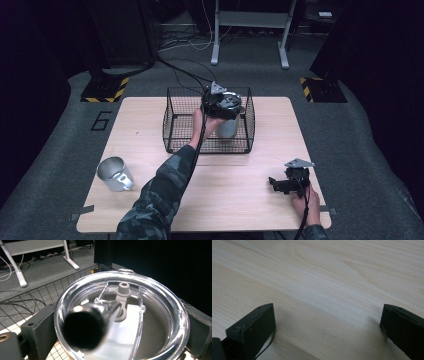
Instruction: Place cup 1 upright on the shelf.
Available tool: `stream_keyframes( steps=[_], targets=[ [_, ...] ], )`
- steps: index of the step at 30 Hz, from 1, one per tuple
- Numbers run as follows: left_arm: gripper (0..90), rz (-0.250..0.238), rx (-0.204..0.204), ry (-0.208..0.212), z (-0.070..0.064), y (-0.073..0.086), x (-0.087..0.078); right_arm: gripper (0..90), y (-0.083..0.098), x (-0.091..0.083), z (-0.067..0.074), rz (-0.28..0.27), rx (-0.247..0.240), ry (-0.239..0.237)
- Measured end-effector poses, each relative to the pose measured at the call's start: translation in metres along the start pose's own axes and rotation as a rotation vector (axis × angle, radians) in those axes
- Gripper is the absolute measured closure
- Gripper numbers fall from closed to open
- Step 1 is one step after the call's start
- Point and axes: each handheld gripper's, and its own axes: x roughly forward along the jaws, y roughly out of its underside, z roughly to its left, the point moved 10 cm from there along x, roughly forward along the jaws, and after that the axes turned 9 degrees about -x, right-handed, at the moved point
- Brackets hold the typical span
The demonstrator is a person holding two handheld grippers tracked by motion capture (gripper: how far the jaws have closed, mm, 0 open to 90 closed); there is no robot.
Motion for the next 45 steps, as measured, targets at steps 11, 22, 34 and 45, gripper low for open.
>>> stream_keyframes(
  steps=[11,22,34,45],
  targets=[
    [4.0,0.024,-0.012,-0.009,0.001,0.012,0.014,0.0,0.0,0.0,0.0,0.0,0.002,0.001],
    [4.0,0.041,-0.007,-0.008,-0.003,0.021,0.025,0.0,0.0,0.0,0.0,0.001,0.003,0.001],
    [4.0,0.064,0.01,-0.017,-0.006,0.027,0.029,0.0,0.0,0.0,0.0,0.004,0.003,-0.002],
    [3.8,0.075,0.035,-0.03,-0.01,0.033,0.022,0.0,0.0,0.0,0.0,0.001,0.002,0.0]
  ],
)
